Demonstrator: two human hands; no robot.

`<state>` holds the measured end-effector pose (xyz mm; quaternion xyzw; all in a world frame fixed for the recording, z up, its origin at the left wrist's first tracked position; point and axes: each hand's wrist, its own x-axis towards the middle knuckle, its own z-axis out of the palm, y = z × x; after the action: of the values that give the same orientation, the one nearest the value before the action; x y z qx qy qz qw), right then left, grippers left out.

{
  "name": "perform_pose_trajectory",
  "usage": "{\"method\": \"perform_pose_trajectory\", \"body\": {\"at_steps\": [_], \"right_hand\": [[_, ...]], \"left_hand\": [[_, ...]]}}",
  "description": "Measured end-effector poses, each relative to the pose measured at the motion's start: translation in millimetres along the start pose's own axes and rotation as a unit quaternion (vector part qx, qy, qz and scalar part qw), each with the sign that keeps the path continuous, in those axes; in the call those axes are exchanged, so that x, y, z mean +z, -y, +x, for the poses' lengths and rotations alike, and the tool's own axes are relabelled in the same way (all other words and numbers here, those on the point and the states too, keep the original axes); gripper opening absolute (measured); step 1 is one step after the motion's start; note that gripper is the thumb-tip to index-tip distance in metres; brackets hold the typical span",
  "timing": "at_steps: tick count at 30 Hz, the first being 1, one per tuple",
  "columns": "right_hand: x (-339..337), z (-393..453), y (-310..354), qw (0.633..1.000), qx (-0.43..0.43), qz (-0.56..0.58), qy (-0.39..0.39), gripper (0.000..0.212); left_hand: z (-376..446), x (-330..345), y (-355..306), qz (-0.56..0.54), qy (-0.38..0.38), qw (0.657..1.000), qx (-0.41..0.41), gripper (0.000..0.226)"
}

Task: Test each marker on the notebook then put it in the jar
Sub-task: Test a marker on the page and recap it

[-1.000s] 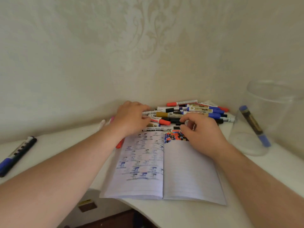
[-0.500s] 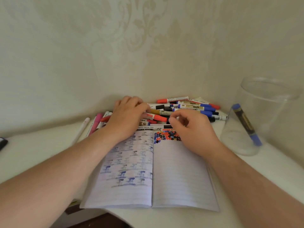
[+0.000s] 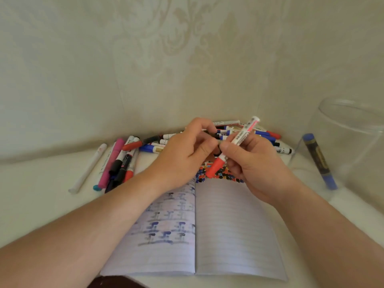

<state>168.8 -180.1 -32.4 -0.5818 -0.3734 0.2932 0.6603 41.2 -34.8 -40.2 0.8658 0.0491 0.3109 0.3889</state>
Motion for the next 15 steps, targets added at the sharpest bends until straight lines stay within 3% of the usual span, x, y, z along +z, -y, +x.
{"method": "perform_pose_trajectory", "body": {"at_steps": [3,5,8,15], "right_hand": [[-2,2,-2,0.999,-0.016,-0.001,-0.052,0.029],[1,2,-6,0.998,-0.013,0.001,-0.062,0.029],[9,0,-11,0.999,-0.021,0.003,-0.040,0.034],[-3,0,-9,0.999,-0.009,-0.018,0.046,0.032]], "left_hand": [[-4,2,6,0.054,0.052,0.997,0.018,0.024],[-5,4,6,0.116,0.081,0.989,0.036,0.024],[-7,6,7,0.124,0.094,0.988,0.016,0.014],[-10,1,0,0.211,0.146,0.965,0.052,0.021]]}}
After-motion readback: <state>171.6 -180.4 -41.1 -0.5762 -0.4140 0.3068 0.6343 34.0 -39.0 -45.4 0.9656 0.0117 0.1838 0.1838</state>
